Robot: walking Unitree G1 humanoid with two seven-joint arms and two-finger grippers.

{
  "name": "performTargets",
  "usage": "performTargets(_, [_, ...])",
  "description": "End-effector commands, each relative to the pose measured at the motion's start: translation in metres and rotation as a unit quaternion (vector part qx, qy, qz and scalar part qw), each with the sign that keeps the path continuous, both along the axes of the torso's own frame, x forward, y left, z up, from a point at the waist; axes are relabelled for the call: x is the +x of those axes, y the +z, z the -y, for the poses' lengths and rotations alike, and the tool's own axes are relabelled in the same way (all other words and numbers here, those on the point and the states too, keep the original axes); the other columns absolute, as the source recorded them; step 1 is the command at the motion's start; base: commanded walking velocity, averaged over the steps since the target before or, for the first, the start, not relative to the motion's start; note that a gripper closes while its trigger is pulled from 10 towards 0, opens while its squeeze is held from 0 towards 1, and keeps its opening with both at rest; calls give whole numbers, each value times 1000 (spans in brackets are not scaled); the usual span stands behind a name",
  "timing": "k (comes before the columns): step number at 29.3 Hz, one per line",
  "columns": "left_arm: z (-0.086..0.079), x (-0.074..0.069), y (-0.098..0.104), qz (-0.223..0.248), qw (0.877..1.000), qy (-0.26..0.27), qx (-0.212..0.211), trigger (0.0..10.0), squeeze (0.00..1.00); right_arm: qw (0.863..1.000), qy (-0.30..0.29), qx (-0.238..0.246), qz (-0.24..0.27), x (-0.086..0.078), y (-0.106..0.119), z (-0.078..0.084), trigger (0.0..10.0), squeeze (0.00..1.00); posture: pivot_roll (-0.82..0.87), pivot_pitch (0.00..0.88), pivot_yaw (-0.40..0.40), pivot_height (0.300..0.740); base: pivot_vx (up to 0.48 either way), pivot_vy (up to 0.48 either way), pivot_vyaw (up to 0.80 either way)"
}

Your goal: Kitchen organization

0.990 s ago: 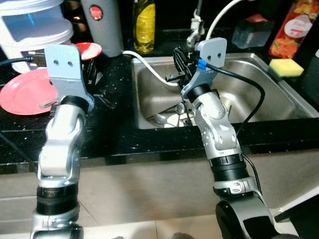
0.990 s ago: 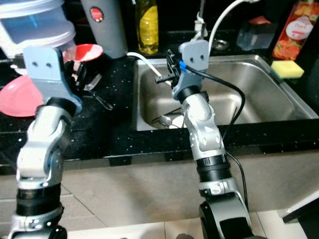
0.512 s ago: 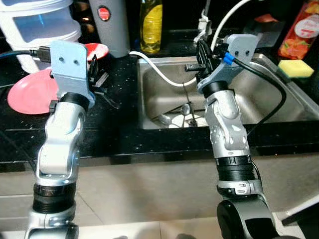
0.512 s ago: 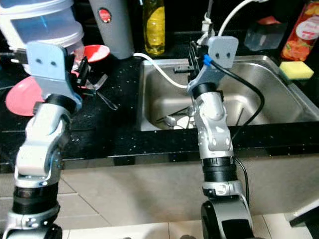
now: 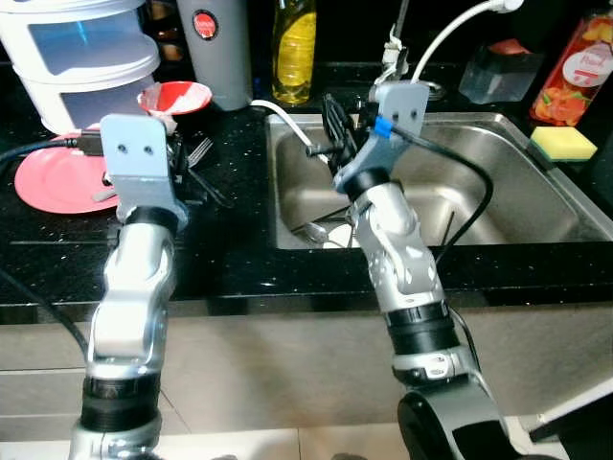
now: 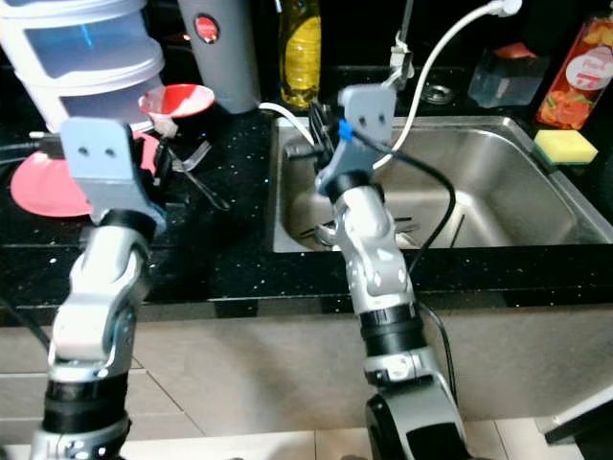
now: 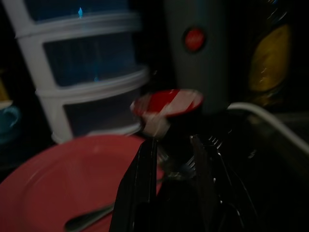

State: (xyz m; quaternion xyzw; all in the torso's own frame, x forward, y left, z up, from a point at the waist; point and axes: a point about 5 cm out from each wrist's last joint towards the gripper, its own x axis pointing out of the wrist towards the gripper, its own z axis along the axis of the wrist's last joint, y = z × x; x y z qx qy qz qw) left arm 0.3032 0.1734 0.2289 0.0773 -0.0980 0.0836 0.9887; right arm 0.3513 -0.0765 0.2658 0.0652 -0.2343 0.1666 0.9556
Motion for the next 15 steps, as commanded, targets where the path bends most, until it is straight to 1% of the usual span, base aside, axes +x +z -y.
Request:
performTargets(1, [-16, 2, -10, -46, 997, 34, 46, 10000, 0, 1000, -24, 8, -13, 6, -4, 13, 10000, 0, 92, 0, -31, 740, 0, 0, 0])
performTargets(2, [-16, 2, -10, -46, 997, 34, 46, 10000, 0, 1000, -24, 8, -13, 6, -4, 13, 10000, 0, 92, 0, -31, 740, 0, 0, 0])
performTargets(3, [-34, 1, -14, -87, 989, 48, 108, 10000, 0, 999, -31, 8, -13, 6, -5, 17, 10000, 0, 88, 0, -15, 740, 0, 0, 0])
performTargets(5, [-46, -1, -18, -117, 980, 46, 152, 10000, 0, 999, -35, 6, -11, 6, -5, 19, 10000, 0, 91, 0, -12, 740, 0, 0, 0])
performTargets(6, [-46, -1, -18, -117, 980, 46, 152, 10000, 0, 999, -35, 6, -11, 6, -5, 19, 10000, 0, 91, 0, -12, 740, 0, 0, 0])
performTargets(7, [-52, -1, -17, -132, 971, 37, 194, 10000, 0, 999, -39, 8, -13, 6, -6, 20, 10000, 0, 95, 0, -11, 740, 0, 0, 0])
performTargets(8, [-52, -1, -17, -132, 971, 37, 194, 10000, 0, 999, -39, 8, -13, 6, -6, 20, 10000, 0, 95, 0, -11, 740, 0, 0, 0])
performTargets(9, [-60, -2, -13, -146, 947, 1, 285, 10000, 0, 999, -44, 12, -17, 6, -7, 22, 10000, 0, 96, 0, -10, 740, 0, 0, 0])
performTargets(10, [-62, -2, -12, -150, 940, -8, 306, 10000, 4, 999, -45, 13, -18, 6, -8, 22, 10000, 0, 96, 0, -6, 740, 0, 0, 0])
performTargets(11, [-62, -2, -12, -150, 940, -8, 306, 10000, 4, 999, -45, 13, -18, 6, -8, 22, 10000, 0, 96, 0, -6, 740, 0, 0, 0])
performTargets(12, [-65, -1, -12, -153, 936, -10, 317, 10000, 1000, 999, -45, 13, -18, 6, -8, 21, 10000, 0, 96, 0, -4, 740, 0, 0, 0])
performTargets(13, [-65, 2, -11, -154, 926, -21, 344, 10000, 1000, 999, -45, 13, -18, 7, -8, 21, 10000, 0, 93, 0, -2, 740, 0, 0, 0])
performTargets(14, [-65, 2, -11, -154, 926, -21, 344, 10000, 1000, 999, -45, 13, -18, 7, -8, 21, 10000, 0, 93, 0, -2, 740, 0, 0, 0])
performTargets(15, [-61, 7, -10, -159, 905, -63, 389, 10000, 1000, 999, -46, 15, -15, 7, -7, 21, 10000, 0, 89, 0, 0, 740, 0, 0, 0])
